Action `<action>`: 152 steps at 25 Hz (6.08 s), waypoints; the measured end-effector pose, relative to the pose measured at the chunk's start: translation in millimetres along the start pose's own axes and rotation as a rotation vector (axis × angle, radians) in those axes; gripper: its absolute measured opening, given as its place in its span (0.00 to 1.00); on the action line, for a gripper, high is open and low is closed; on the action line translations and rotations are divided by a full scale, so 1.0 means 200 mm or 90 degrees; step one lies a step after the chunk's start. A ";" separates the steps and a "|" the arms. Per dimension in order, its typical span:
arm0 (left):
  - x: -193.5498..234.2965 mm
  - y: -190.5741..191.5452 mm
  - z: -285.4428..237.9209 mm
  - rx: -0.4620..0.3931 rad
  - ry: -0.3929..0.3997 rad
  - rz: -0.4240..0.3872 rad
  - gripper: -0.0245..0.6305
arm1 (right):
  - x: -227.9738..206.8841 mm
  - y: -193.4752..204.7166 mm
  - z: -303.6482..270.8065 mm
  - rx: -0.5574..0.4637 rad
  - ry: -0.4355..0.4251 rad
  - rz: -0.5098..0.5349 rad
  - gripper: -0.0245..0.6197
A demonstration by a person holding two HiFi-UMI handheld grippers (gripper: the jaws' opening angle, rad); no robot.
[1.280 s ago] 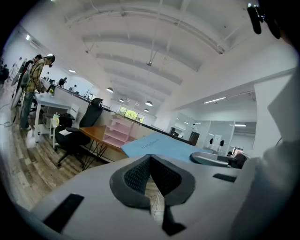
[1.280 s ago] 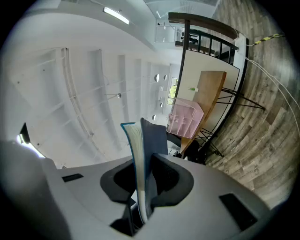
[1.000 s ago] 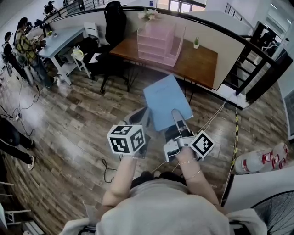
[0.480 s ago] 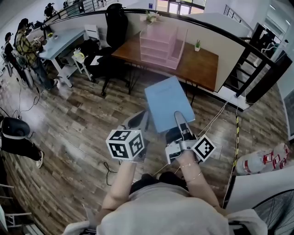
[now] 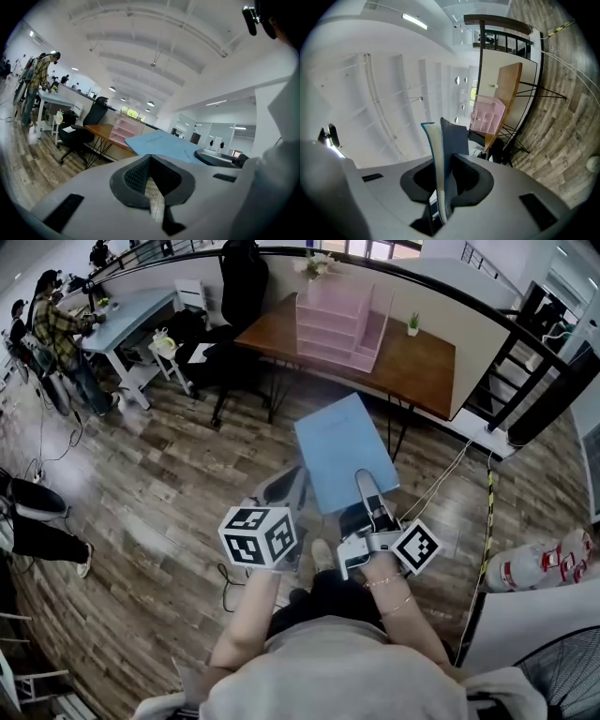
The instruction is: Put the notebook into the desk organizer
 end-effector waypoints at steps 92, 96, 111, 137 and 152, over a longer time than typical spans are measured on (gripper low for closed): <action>1.57 -0.94 -2.26 0.173 0.219 0.010 0.05 | -1.10 -0.48 -2.31 -0.272 0.153 -0.062 0.14; 1.57 -0.91 -2.29 0.192 0.220 0.004 0.05 | -1.15 -0.45 -2.31 -0.283 0.185 -0.071 0.12; 1.53 -0.89 -2.45 0.230 0.207 -0.005 0.05 | -1.27 -0.56 -2.37 -0.281 0.233 -0.052 0.10; 1.49 -0.83 -2.51 0.209 0.178 -0.105 0.05 | -1.43 -0.71 -2.50 -0.210 0.249 -0.030 0.15; 1.52 -0.80 -2.43 0.221 0.178 -0.058 0.05 | -1.29 -0.52 -2.38 -0.110 0.224 -0.071 0.24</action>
Point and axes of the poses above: the fingertips, and each gripper's own axes: z backward along the fingers, x to its left, y out of its underside, the point moved 7 cm from there along z, backward along the fingers
